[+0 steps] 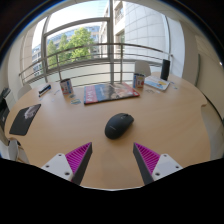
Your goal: Arrange mouse
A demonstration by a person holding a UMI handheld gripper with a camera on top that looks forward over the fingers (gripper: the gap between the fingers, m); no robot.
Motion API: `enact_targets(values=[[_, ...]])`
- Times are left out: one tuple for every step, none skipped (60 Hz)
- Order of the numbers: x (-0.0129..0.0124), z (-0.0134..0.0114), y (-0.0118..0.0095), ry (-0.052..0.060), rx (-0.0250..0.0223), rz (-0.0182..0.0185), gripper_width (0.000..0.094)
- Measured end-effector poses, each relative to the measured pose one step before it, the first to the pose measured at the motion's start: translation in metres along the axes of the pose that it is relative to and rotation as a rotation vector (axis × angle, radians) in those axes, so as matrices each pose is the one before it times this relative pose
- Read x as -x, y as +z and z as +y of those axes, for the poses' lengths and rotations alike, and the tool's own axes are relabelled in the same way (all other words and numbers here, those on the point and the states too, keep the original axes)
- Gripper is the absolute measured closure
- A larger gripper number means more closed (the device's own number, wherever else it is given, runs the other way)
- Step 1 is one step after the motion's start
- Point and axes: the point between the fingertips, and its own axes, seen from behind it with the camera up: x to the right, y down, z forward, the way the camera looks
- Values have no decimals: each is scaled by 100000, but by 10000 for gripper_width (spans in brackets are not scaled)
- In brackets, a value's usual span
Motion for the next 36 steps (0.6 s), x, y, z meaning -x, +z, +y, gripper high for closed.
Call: enact_targets(values=[[-109, -120, 792, 335, -103, -215, 95], [-104, -219, 653, 248, 165, -179, 94], [-52, -223, 684, 171, 172, -167, 93], [-30, -244, 628, 177, 88, -236, 92], [-38, -237, 600, 164, -30, -203, 92], [-27, -386, 503, 122, 247, -57, 91], [-92, -58, 564, 249, -75, -124, 91], [-18, -204, 508, 272, 116, -138, 94], [52, -222, 512, 236, 25, -291, 93], [57, -196, 502, 180, 22, -316, 93], [64, -247, 433, 126, -50, -249, 93], [75, -229, 453, 175, -84, -213, 92], [67, -253, 443, 222, -110, -22, 88], [-109, -211, 378, 186, -10, 656, 84], [19, -297, 360, -54, -195, 111, 86], [-62, -239, 412, -92, -231, -49, 89], [-14, -320, 288, -340, -518, -16, 92], [21, -248, 313, -374, -288, 23, 95], [-24, -204, 313, -287, -147, 91, 95], [-25, -216, 276, -234, -193, 238, 98], [-43, -246, 291, -248, -260, 328, 97], [-227, -416, 735, -223, -100, 318, 96], [108, -25, 42, -312, -149, 335, 98], [24, -116, 213, -371, -129, 349, 104], [213, -124, 103, -564, -192, 478, 110], [6, -99, 197, -622, -41, 378, 119], [58, -92, 176, -943, -124, 246, 132], [116, -200, 127, -885, -602, -138, 153], [145, -149, 136, -605, -570, -330, 183], [196, -62, 112, -473, -238, -537, 216], [195, -107, 71, -316, -381, -504, 253], [150, -50, 59, -170, -200, -530, 290], [26, -75, 161, 45, -292, -540, 329], [114, -17, -28, -88, -262, -251, 372], [129, -53, 19, -463, -199, 64, 404], [9, -17, -51, -394, -178, 51, 405]])
